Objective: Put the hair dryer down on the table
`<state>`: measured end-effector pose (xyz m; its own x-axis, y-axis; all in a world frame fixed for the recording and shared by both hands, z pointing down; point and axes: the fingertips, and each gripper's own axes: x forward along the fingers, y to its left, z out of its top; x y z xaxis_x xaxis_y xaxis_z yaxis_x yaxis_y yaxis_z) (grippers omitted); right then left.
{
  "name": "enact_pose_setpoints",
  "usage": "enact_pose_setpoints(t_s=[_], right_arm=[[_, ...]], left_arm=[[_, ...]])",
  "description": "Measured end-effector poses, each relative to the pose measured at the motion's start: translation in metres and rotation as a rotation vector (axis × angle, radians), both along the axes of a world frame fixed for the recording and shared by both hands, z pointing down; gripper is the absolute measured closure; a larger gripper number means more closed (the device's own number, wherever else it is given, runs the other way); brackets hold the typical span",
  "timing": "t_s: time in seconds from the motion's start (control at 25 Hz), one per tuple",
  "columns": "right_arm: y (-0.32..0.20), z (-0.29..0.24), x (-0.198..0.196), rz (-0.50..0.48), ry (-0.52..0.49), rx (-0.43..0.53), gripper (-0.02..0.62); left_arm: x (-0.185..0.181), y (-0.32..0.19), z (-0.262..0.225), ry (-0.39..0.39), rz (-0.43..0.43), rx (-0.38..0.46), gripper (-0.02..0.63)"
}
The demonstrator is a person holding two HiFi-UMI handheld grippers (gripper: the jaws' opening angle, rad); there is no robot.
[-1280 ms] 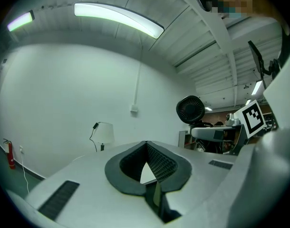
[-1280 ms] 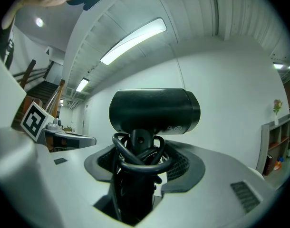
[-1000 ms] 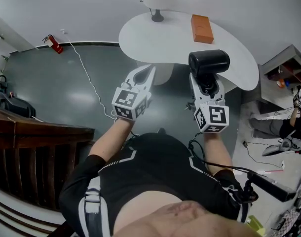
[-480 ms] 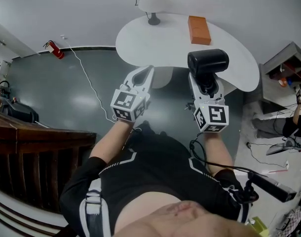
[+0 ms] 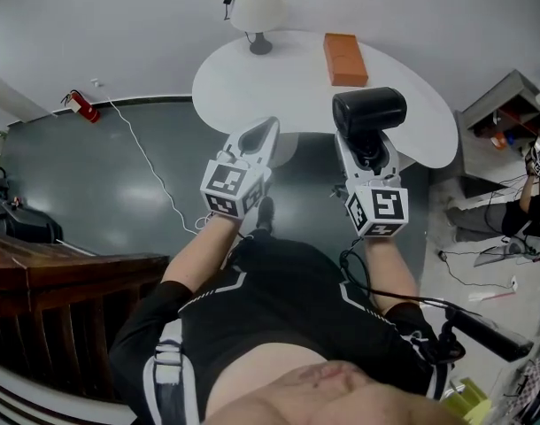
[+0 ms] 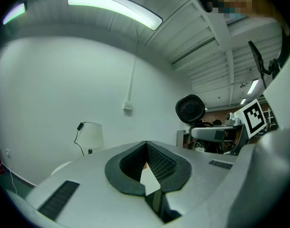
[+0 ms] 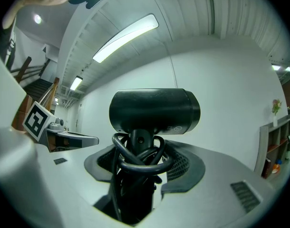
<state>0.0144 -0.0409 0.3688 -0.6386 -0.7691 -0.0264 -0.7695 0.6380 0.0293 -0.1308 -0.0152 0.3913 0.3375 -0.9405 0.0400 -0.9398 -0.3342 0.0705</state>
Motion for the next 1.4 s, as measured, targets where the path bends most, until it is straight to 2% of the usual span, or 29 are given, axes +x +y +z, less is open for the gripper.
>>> enact_pose_setpoints(t_s=[0.44, 1.08, 1.4], right_arm=[[-0.065, 0.003, -0.010, 0.100, 0.015, -0.020, 0.330], [-0.134, 0.008, -0.029, 0.233, 0.041, -0.032, 0.330], [-0.164, 0.002, -0.043, 0.297, 0.052, -0.029, 0.330]], left_arm=[[-0.007, -0.082, -0.003, 0.010, 0.109, 0.003, 0.575], [-0.017, -0.171, -0.002, 0.015, 0.263, -0.001, 0.575], [-0.031, -0.205, -0.008, 0.035, 0.303, 0.014, 0.575]])
